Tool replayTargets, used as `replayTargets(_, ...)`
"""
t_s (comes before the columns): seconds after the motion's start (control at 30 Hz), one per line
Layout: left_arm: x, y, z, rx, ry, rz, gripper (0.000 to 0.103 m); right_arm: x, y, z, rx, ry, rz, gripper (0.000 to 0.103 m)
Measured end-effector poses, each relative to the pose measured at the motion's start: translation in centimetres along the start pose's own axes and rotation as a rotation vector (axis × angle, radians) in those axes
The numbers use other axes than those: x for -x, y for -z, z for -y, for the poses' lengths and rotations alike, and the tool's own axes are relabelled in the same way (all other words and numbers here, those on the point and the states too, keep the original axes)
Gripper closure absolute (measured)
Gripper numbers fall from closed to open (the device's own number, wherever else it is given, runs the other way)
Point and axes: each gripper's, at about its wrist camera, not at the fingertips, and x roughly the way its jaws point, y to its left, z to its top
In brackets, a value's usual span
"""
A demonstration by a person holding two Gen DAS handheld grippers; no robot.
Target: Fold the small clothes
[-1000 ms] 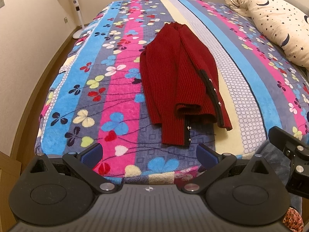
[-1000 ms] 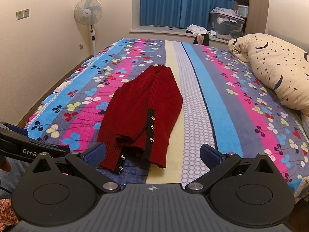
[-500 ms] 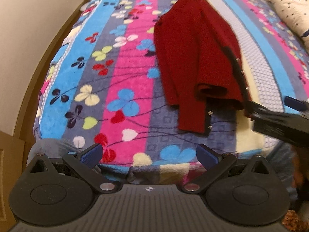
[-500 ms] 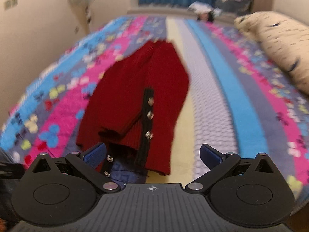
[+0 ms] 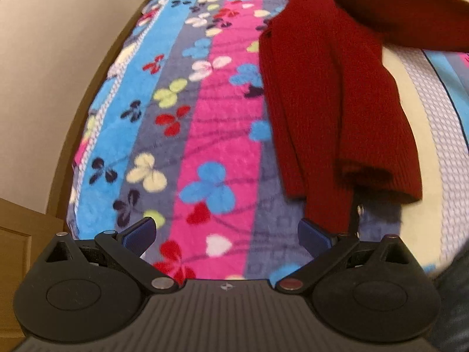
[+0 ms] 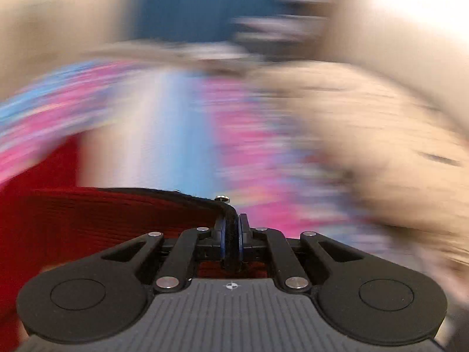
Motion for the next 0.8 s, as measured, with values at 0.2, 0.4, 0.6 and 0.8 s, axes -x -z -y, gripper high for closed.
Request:
replayTargets(0.2, -2.4, -0.8, 1.9, -0.029, 0.077, -0.002, 0.000, -0.5, 2.6, 4.4, -0.062, -0.057, 0.020, 0.019)
replayTargets(0.4, -6.4, -0.2, 6.3, -0.184, 0.186, 0.001, 0.000, 6.9, 13.5, 0.4, 0.042, -0.401, -0.166, 0.018)
replayTargets(0.6, -9.8, 0.5, 10.6, -0.320, 0.268, -0.030, 0.000, 14.4, 18.3, -4.6, 0.040, -0.571, -0.291, 0.018)
replayTargets(0.8, -8.9, -0.7, 9.5, -0.363, 0.317, -0.095, 0.084, 17.0, 18.6, -6.0, 0.118, -0.582, -0.307, 0.018)
